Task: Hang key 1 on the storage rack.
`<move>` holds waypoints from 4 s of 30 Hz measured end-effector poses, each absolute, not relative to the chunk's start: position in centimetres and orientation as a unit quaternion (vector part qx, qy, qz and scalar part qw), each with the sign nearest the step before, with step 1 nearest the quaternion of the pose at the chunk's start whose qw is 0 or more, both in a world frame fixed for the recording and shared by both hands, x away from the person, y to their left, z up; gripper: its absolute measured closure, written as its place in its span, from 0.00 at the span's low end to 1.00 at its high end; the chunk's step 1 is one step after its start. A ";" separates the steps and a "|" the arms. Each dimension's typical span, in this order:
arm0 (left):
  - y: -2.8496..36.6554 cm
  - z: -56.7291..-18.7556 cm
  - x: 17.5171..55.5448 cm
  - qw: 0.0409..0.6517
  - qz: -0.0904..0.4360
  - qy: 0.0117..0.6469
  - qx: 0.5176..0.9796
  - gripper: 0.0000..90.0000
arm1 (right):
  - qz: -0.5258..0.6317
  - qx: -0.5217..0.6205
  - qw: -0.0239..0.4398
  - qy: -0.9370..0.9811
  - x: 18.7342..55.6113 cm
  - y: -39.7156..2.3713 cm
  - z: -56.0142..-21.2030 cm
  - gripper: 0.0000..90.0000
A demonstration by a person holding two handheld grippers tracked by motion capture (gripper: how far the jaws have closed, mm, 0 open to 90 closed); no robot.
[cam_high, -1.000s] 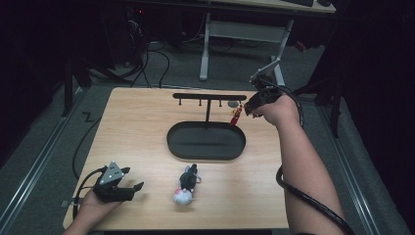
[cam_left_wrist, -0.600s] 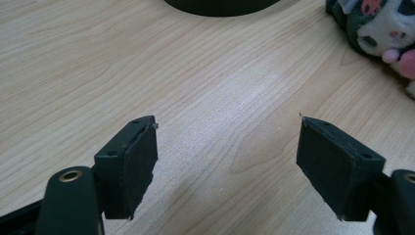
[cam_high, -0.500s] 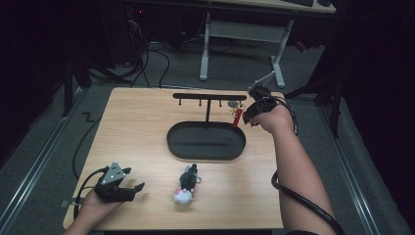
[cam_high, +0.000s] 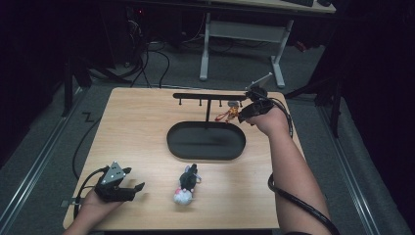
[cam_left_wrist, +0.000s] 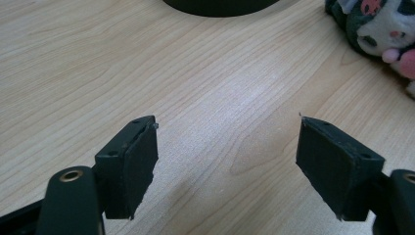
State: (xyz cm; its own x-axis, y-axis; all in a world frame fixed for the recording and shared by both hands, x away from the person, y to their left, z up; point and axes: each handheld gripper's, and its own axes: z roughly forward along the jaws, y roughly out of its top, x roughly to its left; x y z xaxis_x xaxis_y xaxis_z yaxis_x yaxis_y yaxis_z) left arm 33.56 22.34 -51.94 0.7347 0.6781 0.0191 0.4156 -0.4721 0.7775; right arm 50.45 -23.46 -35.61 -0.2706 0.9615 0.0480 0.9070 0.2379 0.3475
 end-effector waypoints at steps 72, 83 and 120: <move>4.3 -52.2 31.5 0.400 0.118 0.270 0.868 0.99 | 0.410 0.540 0.198 0.708 27.5 -26.7 -51.0 0.41; -3.4 -52.2 30.6 0.407 0.082 0.219 0.883 0.99 | 0.428 0.568 0.202 0.673 27.0 -29.3 -50.4 0.42; 8.3 -51.3 31.5 0.421 0.154 0.274 0.851 0.78 | 0.405 0.583 0.201 0.675 27.5 -30.4 -50.8 0.36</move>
